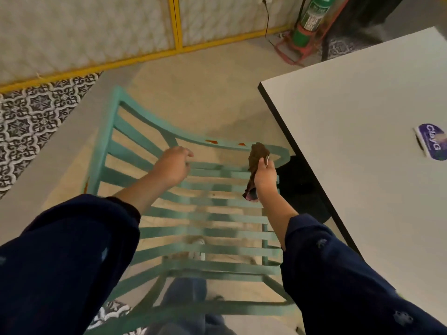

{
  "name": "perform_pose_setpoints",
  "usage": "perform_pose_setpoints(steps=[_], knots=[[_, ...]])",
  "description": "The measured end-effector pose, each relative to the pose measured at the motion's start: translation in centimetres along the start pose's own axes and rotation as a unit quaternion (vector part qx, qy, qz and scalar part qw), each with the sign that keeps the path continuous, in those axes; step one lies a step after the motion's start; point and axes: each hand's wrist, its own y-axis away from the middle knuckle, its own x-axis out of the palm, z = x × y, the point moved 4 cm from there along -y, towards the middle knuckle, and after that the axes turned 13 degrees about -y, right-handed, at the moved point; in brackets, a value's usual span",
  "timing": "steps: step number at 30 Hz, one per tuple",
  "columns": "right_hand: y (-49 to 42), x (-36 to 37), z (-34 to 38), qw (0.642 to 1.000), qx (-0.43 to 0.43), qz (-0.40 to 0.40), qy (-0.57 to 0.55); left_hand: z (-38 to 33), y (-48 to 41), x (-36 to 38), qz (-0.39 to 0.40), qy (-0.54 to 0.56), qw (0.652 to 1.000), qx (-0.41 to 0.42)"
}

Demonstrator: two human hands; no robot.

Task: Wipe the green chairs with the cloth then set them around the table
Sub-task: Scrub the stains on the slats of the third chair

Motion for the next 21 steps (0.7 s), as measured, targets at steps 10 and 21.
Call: perform_pose_setpoints(steps=[10,21], knots=[[-8.0,1.6,1.2,0.994,-0.035,-0.085,0.053,2.0,-11.0,-0.5,0.039,-0.301,0.952,-0.035],[-12.8,4.1,-2.5,0.998,0.044,-0.043,-0.008,3.8,-13.9,0.8,0.043,-0.384,0.922,-0.006]])
